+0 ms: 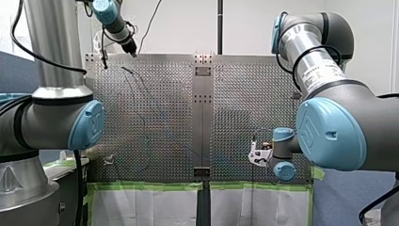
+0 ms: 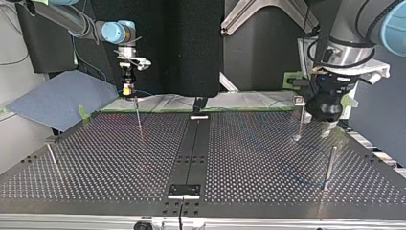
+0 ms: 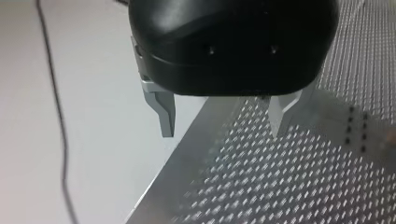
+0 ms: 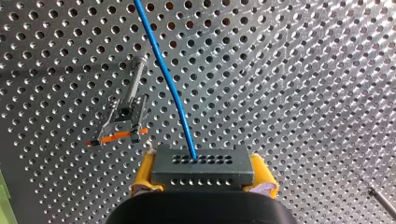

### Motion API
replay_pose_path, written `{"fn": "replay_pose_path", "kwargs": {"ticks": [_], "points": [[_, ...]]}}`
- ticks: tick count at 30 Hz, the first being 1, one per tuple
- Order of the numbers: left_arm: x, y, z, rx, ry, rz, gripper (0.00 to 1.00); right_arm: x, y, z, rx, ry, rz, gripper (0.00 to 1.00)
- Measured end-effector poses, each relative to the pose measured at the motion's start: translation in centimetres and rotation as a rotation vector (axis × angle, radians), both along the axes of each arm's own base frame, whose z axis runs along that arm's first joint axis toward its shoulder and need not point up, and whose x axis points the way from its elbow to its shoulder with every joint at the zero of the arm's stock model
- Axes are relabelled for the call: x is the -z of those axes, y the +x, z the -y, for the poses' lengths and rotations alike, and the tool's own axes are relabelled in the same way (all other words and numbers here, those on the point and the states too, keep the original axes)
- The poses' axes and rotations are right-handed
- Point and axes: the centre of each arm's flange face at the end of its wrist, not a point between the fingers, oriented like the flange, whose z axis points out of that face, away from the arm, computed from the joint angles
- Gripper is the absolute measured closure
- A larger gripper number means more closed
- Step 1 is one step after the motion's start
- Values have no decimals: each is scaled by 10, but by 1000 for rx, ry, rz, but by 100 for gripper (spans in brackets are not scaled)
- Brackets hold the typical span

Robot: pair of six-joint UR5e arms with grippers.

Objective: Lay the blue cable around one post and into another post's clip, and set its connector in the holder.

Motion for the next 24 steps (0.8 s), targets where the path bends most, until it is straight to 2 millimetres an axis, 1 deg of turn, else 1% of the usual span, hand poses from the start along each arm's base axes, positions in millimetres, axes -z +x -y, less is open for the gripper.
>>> {"fn": "replay_pose_path", "kwargs": {"ticks": [4, 10, 13, 17, 24], "points": [[14, -1, 11, 49, -39, -5, 0, 0, 1, -1, 2, 0, -5, 95], [45, 6, 27, 118, -102, -42, 0, 0, 1, -1, 5, 1, -8, 95], [62, 9, 37, 153, -130, -68, 0, 0, 1, -1, 6, 3, -11, 95], [90, 11, 54, 214, -175, -116, 0, 1, 0, -2, 9, 7, -16, 95], [136, 9, 83, 303, -243, -200, 0, 2, 0, -2, 11, 12, -19, 95]]}}
